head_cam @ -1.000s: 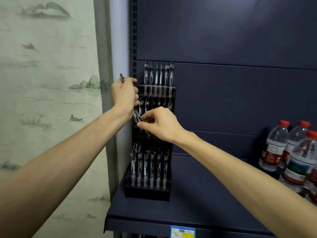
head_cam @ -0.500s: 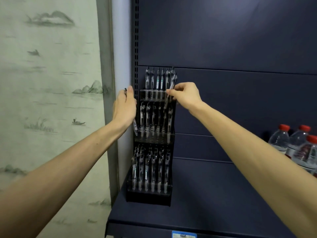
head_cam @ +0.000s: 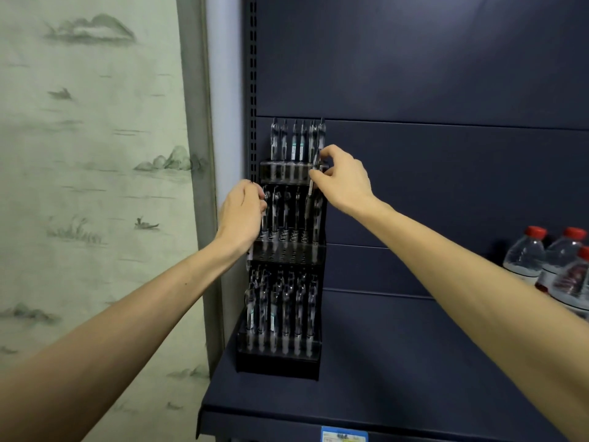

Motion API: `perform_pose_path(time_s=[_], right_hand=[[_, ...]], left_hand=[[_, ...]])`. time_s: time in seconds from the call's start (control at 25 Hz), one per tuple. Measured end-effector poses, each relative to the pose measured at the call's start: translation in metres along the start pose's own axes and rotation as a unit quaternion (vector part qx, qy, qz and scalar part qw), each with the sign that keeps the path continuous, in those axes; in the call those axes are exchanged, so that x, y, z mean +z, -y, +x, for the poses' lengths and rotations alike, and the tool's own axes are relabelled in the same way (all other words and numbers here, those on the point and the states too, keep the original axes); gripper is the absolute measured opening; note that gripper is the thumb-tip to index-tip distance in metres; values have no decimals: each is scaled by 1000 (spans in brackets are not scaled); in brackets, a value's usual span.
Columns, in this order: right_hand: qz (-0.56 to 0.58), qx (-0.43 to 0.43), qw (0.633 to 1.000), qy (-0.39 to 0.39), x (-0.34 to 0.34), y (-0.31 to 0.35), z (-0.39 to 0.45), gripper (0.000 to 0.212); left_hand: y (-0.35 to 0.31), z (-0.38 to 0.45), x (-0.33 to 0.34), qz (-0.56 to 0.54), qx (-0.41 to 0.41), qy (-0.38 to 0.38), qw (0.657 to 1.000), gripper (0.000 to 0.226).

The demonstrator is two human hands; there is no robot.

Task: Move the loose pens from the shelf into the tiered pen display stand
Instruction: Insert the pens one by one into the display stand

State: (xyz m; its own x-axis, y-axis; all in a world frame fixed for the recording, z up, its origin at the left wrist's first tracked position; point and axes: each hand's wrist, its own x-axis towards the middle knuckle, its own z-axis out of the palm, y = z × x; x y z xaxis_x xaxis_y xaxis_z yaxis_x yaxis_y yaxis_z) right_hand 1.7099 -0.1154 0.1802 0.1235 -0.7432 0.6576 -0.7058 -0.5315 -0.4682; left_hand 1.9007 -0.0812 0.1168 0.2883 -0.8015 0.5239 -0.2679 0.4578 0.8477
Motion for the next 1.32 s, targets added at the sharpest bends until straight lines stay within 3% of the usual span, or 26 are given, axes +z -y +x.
perform_pose_path(time_s=[0.16,0.44,0.84,0.96,1.12,1.32], right_hand=[[-52,-31,998,-6,0,0,4,22],[-45,-36,998,-20,-1,-6,5,21],[-24,-45,998,-20,-3,-6,5,21],[-65,-64,996,4,-2,-5,4,21],[-109,-68,992,13,2,-9,-2,26],[-163,-72,984,16,5,-9,-4,54]], left_hand=[[-4,-5,2,-8,35,-1,999,28],[-12,-8,6,19,77,-13,997,24],[-23,8,22,-31,78,-52,995,18],[-24,6,23,-50,81,-50,994,14],[-25,3,23,-64,101,-66,991,11],[-21,6,21,-60,98,-78,990,16]])
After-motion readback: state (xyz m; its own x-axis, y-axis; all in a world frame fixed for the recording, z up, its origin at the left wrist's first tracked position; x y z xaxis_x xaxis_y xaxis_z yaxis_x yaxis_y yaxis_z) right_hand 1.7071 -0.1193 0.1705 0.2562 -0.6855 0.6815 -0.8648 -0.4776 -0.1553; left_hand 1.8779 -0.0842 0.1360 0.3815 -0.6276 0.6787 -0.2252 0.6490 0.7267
